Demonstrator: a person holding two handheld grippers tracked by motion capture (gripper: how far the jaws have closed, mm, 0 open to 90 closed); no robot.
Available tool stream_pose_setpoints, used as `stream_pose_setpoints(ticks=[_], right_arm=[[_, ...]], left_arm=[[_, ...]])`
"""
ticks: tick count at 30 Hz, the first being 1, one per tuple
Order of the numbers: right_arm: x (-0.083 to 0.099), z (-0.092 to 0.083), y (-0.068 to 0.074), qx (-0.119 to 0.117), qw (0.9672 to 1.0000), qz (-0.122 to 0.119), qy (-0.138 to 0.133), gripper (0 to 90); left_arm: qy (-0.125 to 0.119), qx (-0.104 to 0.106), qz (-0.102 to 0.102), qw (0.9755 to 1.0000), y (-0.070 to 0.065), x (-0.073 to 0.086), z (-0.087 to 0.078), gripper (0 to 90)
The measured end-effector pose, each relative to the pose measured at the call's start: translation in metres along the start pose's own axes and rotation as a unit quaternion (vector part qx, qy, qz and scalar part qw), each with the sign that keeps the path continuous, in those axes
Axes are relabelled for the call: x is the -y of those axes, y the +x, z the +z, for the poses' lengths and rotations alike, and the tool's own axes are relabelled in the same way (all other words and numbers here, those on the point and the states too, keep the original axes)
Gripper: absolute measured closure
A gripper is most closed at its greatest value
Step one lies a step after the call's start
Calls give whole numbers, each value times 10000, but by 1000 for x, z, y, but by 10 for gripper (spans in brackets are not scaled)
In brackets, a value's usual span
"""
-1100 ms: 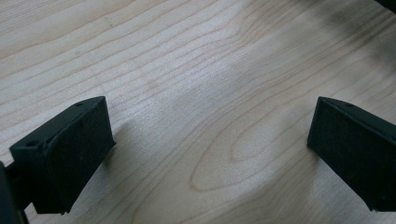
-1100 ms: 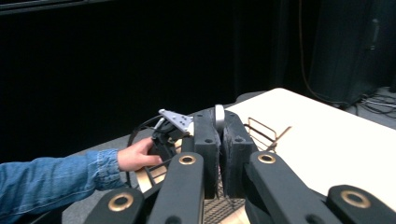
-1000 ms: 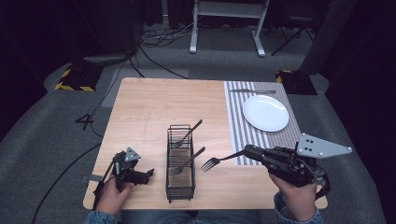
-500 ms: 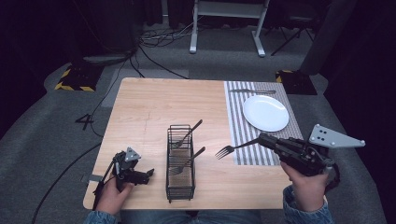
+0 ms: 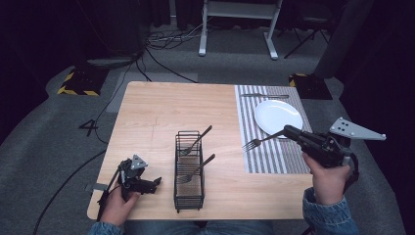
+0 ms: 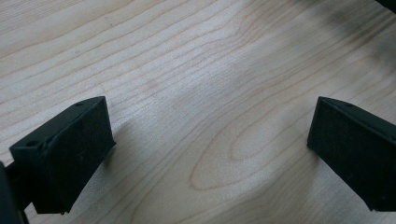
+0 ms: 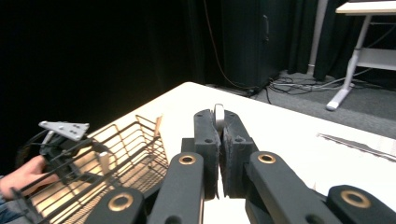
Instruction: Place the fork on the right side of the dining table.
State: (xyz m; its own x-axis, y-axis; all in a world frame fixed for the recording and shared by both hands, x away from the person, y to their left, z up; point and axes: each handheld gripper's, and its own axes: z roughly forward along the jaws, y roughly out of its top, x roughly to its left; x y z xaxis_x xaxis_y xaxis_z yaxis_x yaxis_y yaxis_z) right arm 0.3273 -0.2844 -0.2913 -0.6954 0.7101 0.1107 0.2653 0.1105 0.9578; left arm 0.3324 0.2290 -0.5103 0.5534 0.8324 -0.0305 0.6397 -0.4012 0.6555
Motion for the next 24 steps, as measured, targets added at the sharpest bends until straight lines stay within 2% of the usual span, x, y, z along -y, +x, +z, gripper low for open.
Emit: stream_pose_setpoints(ticks=[5,10,16,24], right_arm=[[-4,5,-13,114,9999,15,25,866],[-1,12,-27,372,9993,49,60,866],[11,25,-49,581,9978,258,202,866],[29,39,-73,945,9935,466,425,866]], left_arm=[[-17,-7,-2,10000,0,1,0,3],[-4,-8,3,10000,0,1,-1,3],[-10,-8,5,10000,0,1,-1,2],[-8,-5,-5,10000,-1,1,-1,2]])
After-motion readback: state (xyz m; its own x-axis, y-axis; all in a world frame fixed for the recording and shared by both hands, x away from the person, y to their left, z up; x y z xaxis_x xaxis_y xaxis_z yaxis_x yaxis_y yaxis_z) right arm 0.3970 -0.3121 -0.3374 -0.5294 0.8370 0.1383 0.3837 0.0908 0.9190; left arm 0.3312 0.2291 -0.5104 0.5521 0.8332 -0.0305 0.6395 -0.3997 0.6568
